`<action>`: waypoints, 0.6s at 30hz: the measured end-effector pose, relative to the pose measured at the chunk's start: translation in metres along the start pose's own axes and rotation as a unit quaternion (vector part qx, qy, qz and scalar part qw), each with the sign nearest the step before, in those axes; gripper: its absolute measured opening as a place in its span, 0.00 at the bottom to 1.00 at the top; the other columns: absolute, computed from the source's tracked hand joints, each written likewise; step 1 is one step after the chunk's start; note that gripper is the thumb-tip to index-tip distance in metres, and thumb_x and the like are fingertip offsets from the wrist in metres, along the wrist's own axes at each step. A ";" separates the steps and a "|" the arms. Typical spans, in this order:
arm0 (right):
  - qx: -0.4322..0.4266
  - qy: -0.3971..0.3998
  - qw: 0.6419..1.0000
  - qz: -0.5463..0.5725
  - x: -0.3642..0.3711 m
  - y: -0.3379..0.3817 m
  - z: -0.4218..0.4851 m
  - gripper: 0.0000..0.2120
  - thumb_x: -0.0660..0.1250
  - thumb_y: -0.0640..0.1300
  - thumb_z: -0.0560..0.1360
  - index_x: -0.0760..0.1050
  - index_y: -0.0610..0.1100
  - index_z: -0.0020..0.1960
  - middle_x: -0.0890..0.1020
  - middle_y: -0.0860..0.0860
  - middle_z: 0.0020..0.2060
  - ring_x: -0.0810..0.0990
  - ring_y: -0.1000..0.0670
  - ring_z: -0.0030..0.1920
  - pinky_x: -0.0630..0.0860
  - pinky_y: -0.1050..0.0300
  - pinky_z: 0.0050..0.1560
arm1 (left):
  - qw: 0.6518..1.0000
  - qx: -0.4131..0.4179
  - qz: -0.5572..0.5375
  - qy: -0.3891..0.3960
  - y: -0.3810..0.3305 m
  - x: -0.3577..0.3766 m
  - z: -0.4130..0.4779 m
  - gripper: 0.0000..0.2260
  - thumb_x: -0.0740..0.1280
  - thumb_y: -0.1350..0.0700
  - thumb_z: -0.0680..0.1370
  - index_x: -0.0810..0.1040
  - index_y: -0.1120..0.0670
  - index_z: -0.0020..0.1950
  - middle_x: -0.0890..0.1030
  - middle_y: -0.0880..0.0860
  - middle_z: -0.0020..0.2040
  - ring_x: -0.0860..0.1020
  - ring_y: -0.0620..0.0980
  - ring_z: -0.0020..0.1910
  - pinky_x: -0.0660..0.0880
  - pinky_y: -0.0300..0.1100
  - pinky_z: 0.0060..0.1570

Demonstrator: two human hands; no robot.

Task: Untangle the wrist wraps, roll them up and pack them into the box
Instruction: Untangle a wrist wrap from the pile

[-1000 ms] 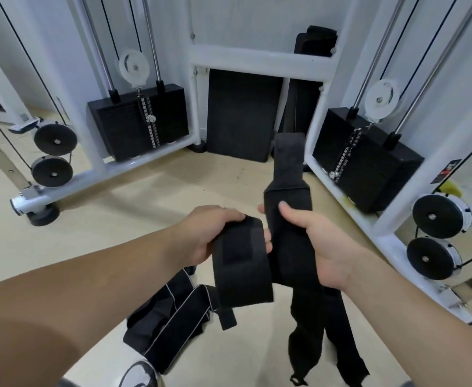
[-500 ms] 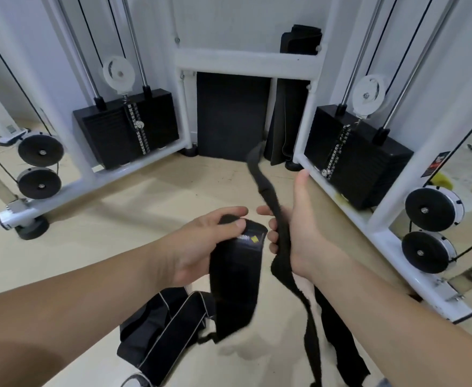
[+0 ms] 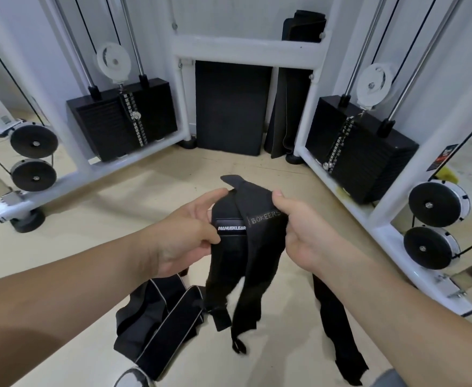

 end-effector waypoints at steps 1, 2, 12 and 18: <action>-0.003 -0.002 1.000 0.003 -0.001 0.000 0.001 0.17 0.66 0.57 0.85 0.83 0.46 0.63 0.90 0.51 0.55 0.86 0.49 0.60 0.77 0.50 0.64 | 1.000 0.002 0.004 -0.003 0.000 -0.002 0.001 0.39 0.52 0.80 0.78 0.71 0.44 0.77 0.85 0.53 0.65 0.83 0.55 0.66 0.76 0.52 0.68; -0.010 -0.011 1.000 0.004 -0.004 0.000 0.005 0.17 0.65 0.57 0.85 0.82 0.47 0.64 0.89 0.52 0.56 0.85 0.50 0.61 0.77 0.50 0.65 | 1.000 0.001 0.006 -0.011 0.000 -0.005 0.002 0.39 0.52 0.80 0.78 0.72 0.44 0.77 0.85 0.53 0.65 0.83 0.55 0.66 0.76 0.52 0.68; -0.022 -0.149 0.988 -0.042 -0.035 0.009 0.008 0.11 0.63 0.56 0.86 0.75 0.50 0.60 0.82 0.48 0.57 0.78 0.45 0.58 0.74 0.47 0.58 | 0.994 0.060 0.003 -0.087 -0.026 -0.025 0.007 0.31 0.65 0.70 0.83 0.68 0.44 0.81 0.80 0.48 0.72 0.85 0.48 0.62 0.83 0.40 0.54; -0.047 0.043 0.998 -0.025 0.006 0.002 0.003 0.11 0.61 0.40 0.87 0.78 0.49 0.66 0.89 0.46 0.55 0.87 0.42 0.59 0.80 0.40 0.65 | 0.995 0.081 0.037 -0.048 -0.031 -0.004 0.013 0.35 0.67 0.71 0.81 0.69 0.38 0.79 0.80 0.40 0.69 0.80 0.47 0.68 0.80 0.46 0.64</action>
Point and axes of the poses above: each hand's wrist, its own z-axis towards the middle knuckle, its own x-axis out of the palm, y = z × x, the point moved 9 cm from there along z, towards the middle knuckle
